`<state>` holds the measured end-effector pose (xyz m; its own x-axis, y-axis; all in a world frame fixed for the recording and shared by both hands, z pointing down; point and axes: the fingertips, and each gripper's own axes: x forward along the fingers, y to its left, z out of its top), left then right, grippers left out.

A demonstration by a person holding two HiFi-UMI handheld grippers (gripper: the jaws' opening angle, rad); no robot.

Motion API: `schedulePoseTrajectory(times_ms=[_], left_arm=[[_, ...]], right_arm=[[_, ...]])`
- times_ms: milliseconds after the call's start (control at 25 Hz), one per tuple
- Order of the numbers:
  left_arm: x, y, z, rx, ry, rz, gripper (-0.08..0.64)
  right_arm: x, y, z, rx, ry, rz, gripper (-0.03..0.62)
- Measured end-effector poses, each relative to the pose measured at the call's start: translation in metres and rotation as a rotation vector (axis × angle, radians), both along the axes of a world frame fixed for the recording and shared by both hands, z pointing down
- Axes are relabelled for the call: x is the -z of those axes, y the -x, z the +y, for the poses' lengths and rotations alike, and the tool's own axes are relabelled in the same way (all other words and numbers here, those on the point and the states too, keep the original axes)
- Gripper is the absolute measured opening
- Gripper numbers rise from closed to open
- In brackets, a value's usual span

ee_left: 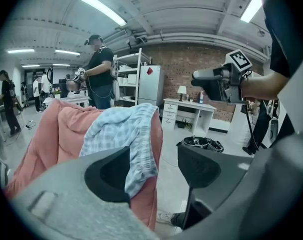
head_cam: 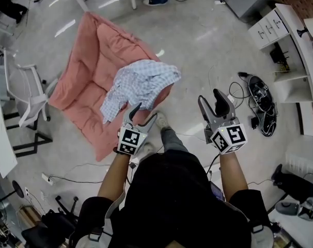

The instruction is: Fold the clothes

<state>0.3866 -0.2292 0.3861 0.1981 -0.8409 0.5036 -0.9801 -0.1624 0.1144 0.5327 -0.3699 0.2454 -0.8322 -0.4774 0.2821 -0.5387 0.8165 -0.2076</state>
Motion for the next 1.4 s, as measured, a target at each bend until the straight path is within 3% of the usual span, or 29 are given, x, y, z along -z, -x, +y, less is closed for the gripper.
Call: schedulePoseTrajectory(times_ms=[480,920,1160,1400], left_arm=[[-0.057,-0.011,-0.013,-0.041,0.118,-0.046,0.247],[-0.063,-0.01,-0.02,-0.044,0.112,-0.039,0.222],[-0.058,-0.002,-0.016,-0.033,0.126,0.01,0.11],[-0.042,0.001,-0.007,-0.036,0.127,0.032,0.046]], right_arm=[[-0.025,-0.035,-0.005,-0.085,0.033,0.043,0.256],[-0.023,-0.032,0.0,-0.088,0.033,0.06,0.25],[-0.029,-0.022,0.006,-0.068,0.064,0.059,0.249],[-0.04,0.001,0.01,0.005,0.127,0.054,0.235]])
